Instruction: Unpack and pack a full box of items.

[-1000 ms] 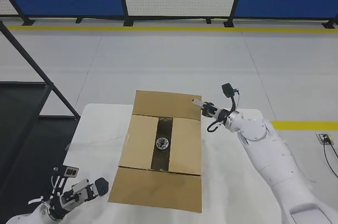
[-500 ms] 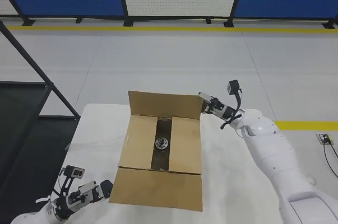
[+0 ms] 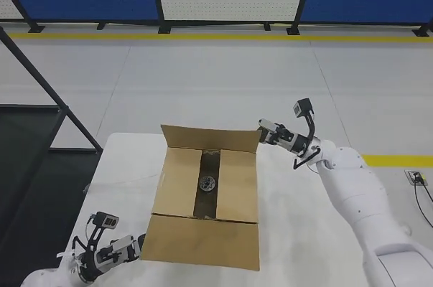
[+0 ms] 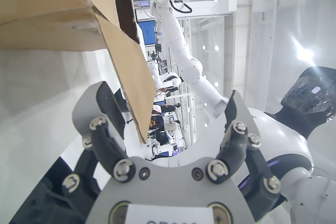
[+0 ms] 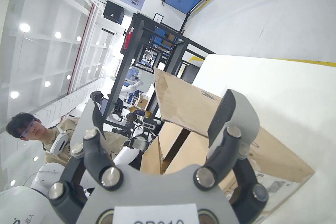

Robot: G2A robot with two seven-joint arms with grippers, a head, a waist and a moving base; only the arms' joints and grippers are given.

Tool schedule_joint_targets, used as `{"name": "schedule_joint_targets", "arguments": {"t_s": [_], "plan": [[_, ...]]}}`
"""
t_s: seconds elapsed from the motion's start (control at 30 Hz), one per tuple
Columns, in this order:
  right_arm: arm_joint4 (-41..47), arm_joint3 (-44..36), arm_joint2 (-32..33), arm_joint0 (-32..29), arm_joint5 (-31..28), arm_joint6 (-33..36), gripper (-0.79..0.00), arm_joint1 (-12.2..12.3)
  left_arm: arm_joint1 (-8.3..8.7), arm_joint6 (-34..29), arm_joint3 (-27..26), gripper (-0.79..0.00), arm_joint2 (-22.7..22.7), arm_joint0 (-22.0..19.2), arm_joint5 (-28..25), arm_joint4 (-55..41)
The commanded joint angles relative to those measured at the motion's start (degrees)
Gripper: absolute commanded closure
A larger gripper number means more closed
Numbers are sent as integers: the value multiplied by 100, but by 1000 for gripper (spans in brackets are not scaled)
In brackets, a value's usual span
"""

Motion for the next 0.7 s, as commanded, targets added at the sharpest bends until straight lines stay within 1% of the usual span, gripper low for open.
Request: {"name": "schedule_joint_targets", "arguments": {"t_s": [0.0, 0.43, 0.53, 0.6, 0.67], "plan": [[-43, -90, -5, 1, -25, 46, -785, 19, -1, 44, -54, -785, 11, -5, -31, -40], [-646, -1192, -156, -226, 66, 124, -785, 203, -26, 650, -681, -785, 80, -98, -172, -195], [-764, -1456, -152, -301, 288, 148, -785, 252, -38, 938, -773, -785, 96, -169, -221, -164], [-889, -1686, -189, -373, 539, 144, -785, 273, -50, 1257, -816, -785, 130, -222, -305, 54], [-926, -1711, -189, -379, 602, 117, -785, 279, -65, 1585, -864, -785, 198, -281, -339, 257]]}}
